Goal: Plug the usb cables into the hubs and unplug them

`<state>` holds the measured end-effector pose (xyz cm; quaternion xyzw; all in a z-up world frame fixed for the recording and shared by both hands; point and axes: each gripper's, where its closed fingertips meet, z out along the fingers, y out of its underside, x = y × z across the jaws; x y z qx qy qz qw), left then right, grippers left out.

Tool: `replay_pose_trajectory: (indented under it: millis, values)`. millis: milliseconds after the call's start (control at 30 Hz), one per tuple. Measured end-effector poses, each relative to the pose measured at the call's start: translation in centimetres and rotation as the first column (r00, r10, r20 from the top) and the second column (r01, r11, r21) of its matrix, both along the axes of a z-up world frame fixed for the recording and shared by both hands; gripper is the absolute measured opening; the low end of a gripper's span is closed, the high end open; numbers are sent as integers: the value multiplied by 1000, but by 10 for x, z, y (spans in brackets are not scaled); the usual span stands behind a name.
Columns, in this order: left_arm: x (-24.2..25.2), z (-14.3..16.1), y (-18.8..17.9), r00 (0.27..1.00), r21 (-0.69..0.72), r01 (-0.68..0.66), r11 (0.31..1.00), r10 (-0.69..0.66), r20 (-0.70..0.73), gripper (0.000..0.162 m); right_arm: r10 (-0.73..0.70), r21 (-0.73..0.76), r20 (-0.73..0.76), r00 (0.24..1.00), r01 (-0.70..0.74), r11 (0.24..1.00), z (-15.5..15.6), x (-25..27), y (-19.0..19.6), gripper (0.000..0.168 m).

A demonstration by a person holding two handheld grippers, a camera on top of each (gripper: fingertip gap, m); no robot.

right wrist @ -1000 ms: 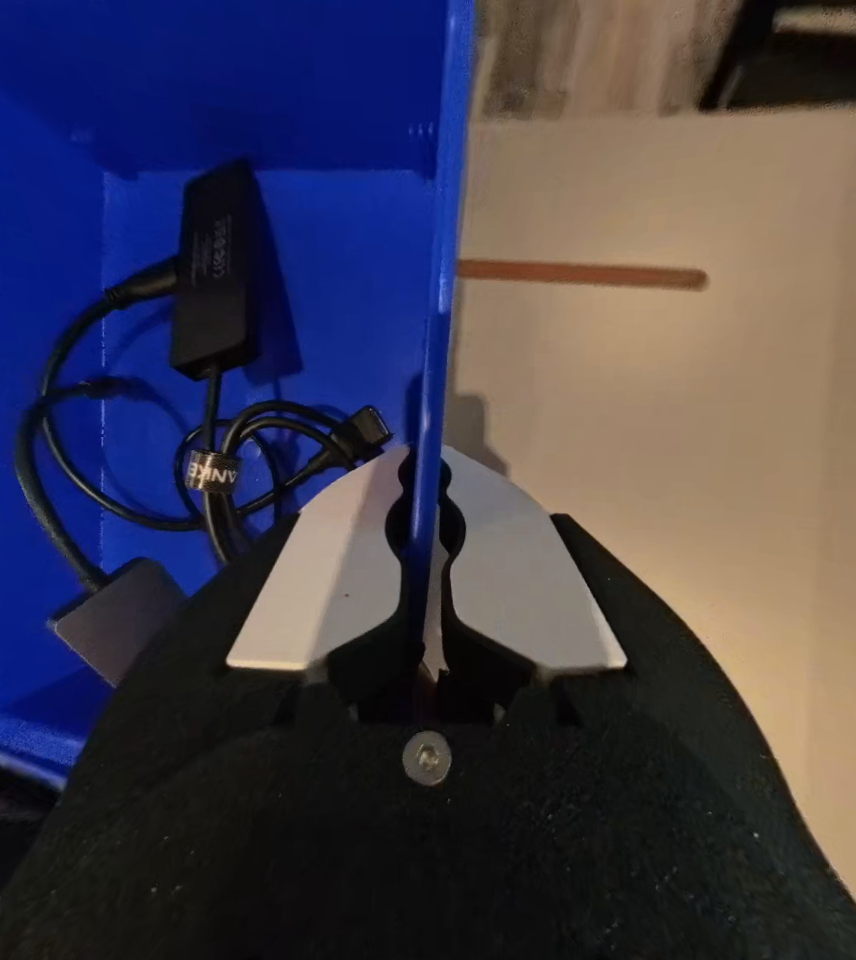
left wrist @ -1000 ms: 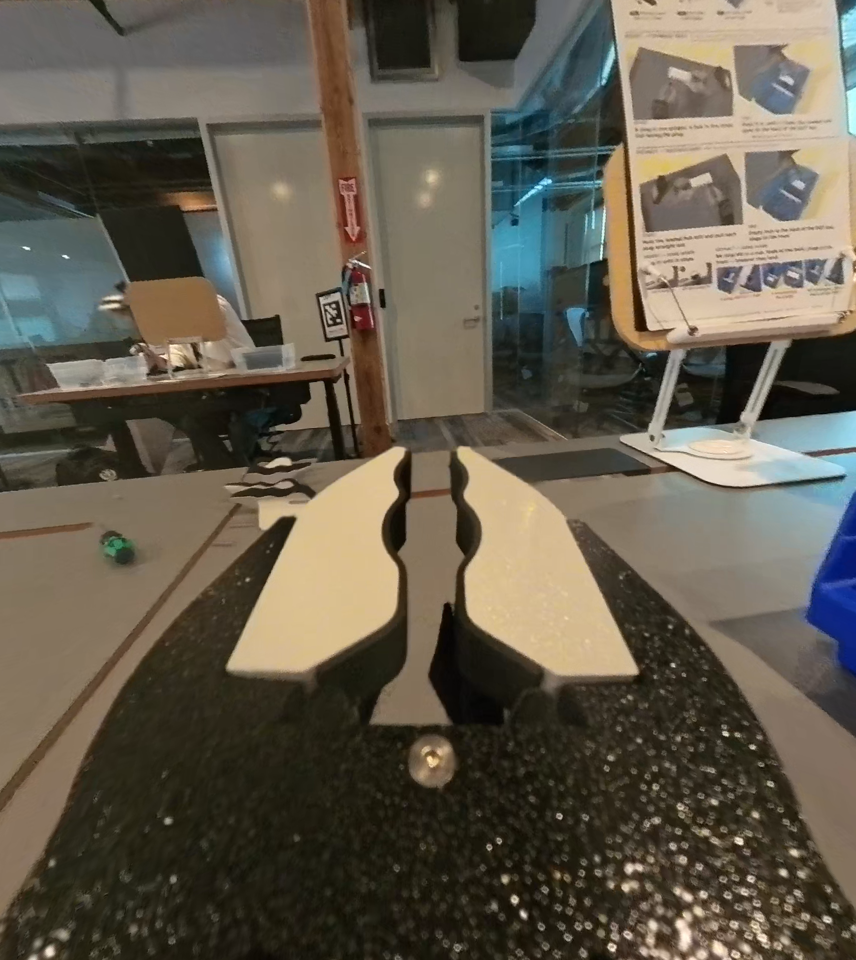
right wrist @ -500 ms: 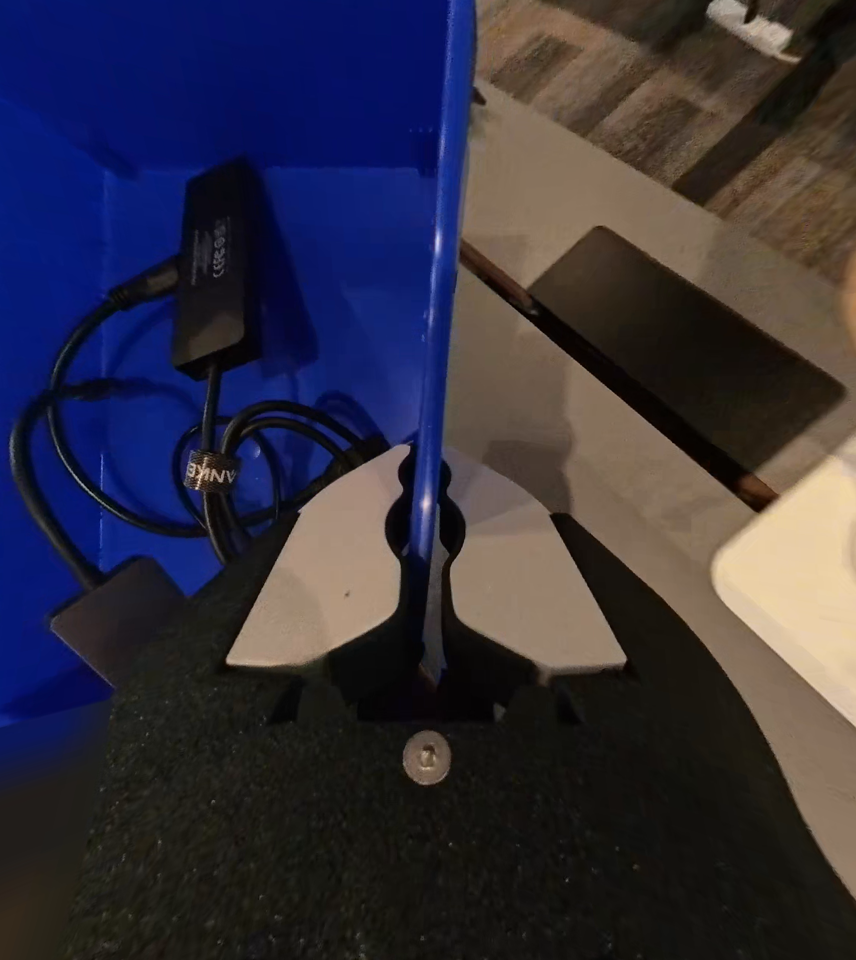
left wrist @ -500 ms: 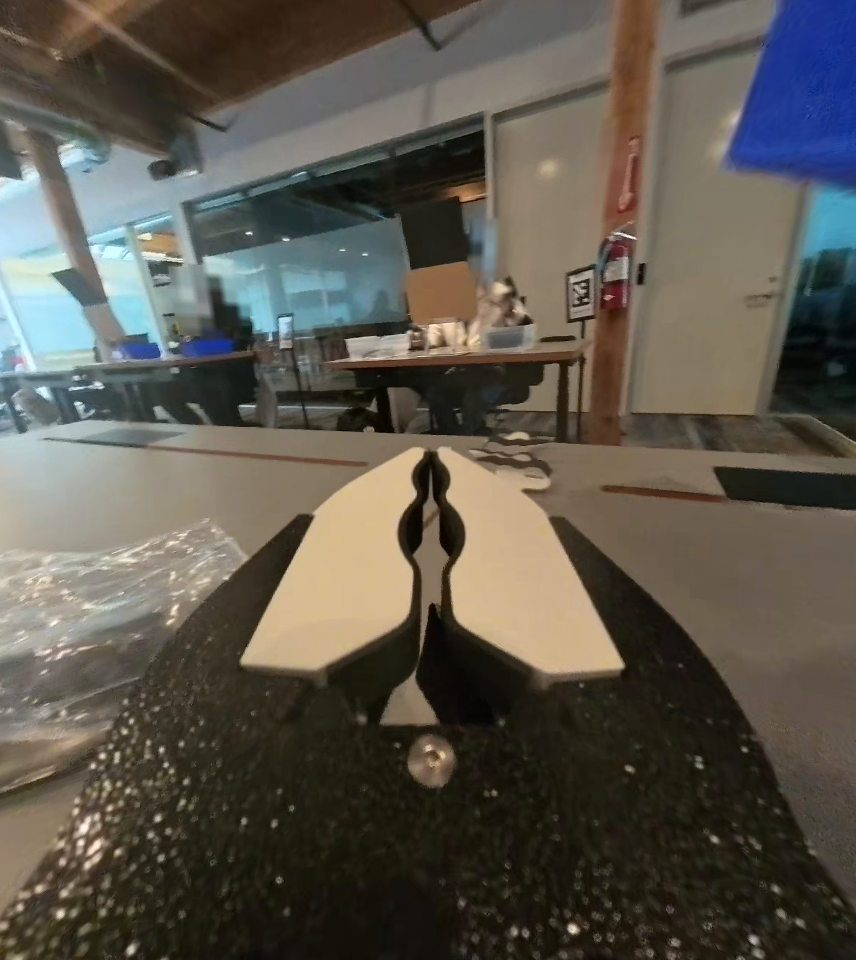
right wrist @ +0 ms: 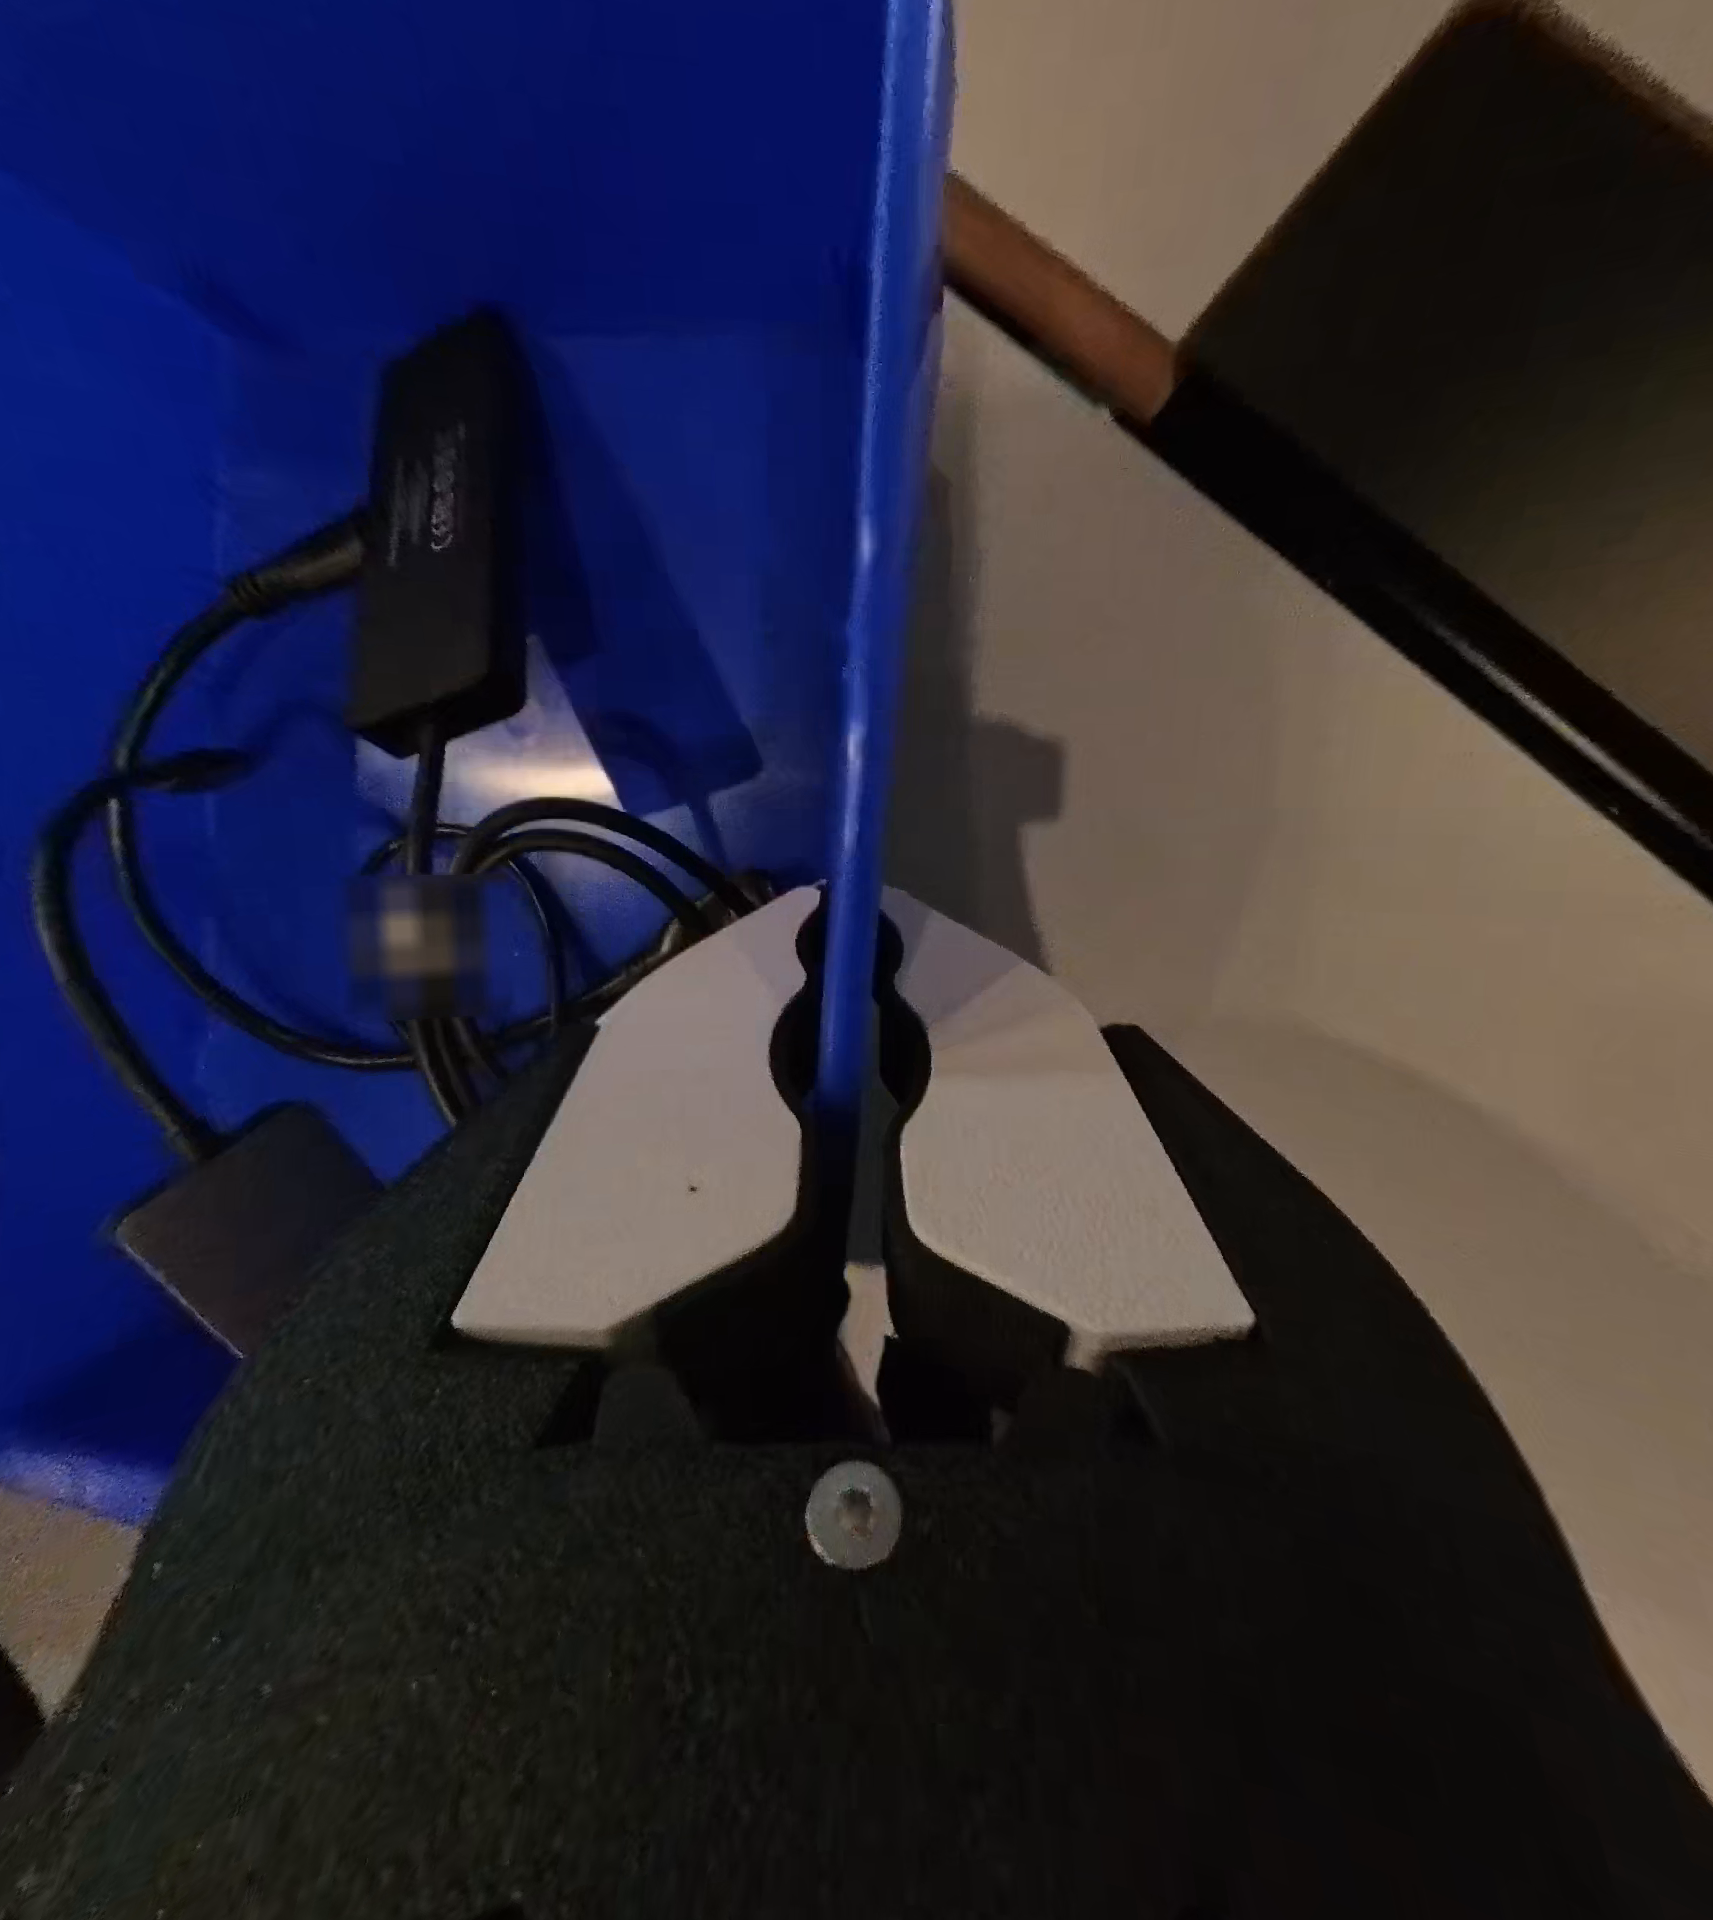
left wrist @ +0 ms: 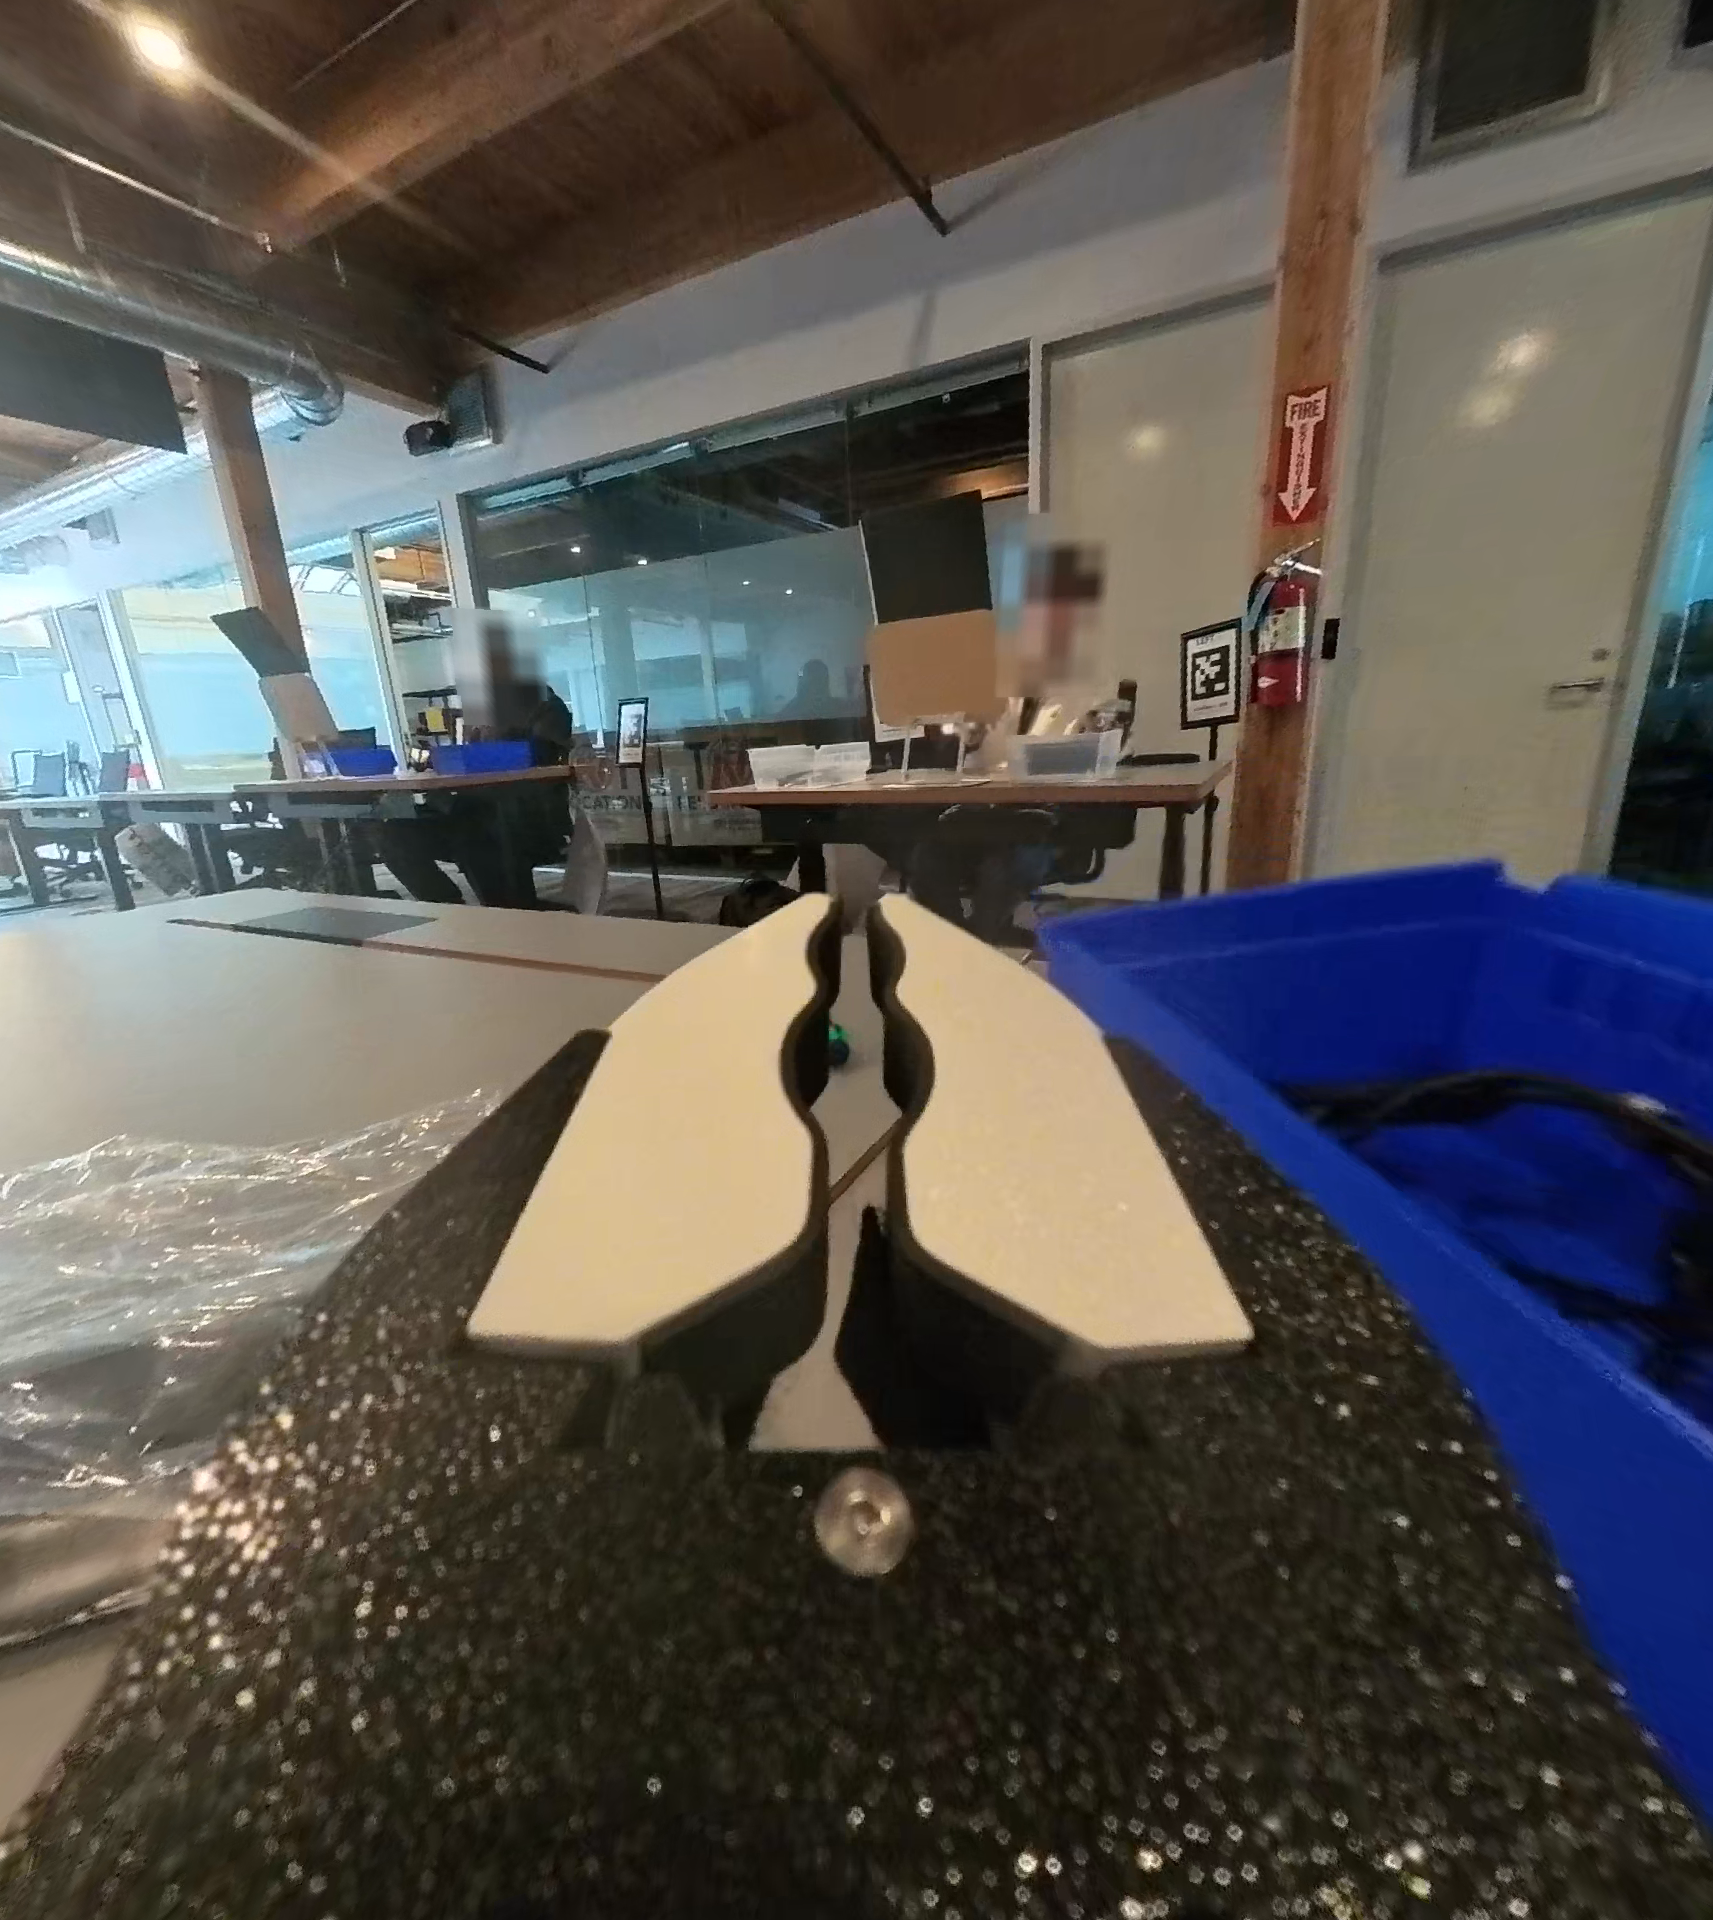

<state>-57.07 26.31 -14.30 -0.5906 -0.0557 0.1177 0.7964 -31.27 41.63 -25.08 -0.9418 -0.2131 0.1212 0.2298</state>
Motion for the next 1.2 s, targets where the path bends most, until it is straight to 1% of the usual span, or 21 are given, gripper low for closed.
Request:
replay_pose_trajectory:
  millis: [33,100,167,233,267,300,333,400,467,533,567,600,667,767,800,833,900,967,1033,1100,1200]
  values:
    - [3,1,0,1000,3,11,1000,-11,-7,4,-7,-20,15,1000,7,1000,-6,1,-2,6]
    - [10,3,1,999,8,41,999,-41,-28,5,-1,-27,-38,999,0,1000,-13,-2,-4,7]
    - [20,5,1,995,7,71,997,-71,-68,8,23,-20,-117,993,-26,999,-10,-8,-5,17]
    - [31,7,0,988,2,92,996,-91,-126,15,34,15,-214,976,-31,999,2,-11,-3,27]
    - [36,8,0,983,-2,98,995,-97,-154,16,34,58,-261,965,-20,998,14,-10,1,29]
    - [40,8,-1,978,-4,101,995,-100,-180,16,39,114,-271,962,-8,993,26,-5,5,37]
    - [43,9,-1,973,-2,107,994,-105,-204,16,63,177,-251,966,-18,984,37,1,7,44]
    - [49,8,0,964,-6,117,993,-115,-239,15,150,301,-154,977,-98,949,62,14,4,57]
    - [53,5,3,960,-24,136,990,-138,-243,14,252,417,-54,966,-207,885,88,25,-13,68]
    - [56,3,5,960,-32,157,987,-160,-232,14,356,485,37,934,-328,811,107,37,-46,74]
    - [57,3,5,959,-36,164,986,-168,-229,14,385,504,83,919,-372,780,114,46,-65,78]
    - [57,3,6,958,-38,169,985,-173,-228,14,403,517,130,906,-409,752,120,58,-85,82]
    - [59,2,6,955,-42,177,983,-182,-234,12,395,540,221,892,-449,712,129,88,-125,86]
    - [63,0,7,948,-54,180,982,-188,-256,10,314,547,305,899,-435,716,134,140,-186,84]
    - [64,-1,8,946,-59,183,981,-192,-260,10,305,548,302,903,-427,720,134,152,-209,76]
    - [65,-2,9,945,-64,186,980,-197,-261,9,315,542,280,907,-420,728,133,160,-234,69]
    - [68,-4,10,943,-73,193,979,-205,-263,9,411,489,209,888,-458,742,122,161,-287,50]
    - [70,-5,10,940,-79,199,977,-213,-267,8,464,404,184,866,-497,768,105,165,-330,48]
    - [73,-4,9,936,-77,209,975,-222,-273,8,468,316,210,858,-513,798,84,173,-357,48]
    - [76,-3,7,930,-77,217,973,-230,-288,7,462,253,233,856,-512,821,67,179,-377,44]
    - [82,-5,6,920,-84,230,970,-244,-307,7,493,202,231,839,-537,819,49,182,-401,38]
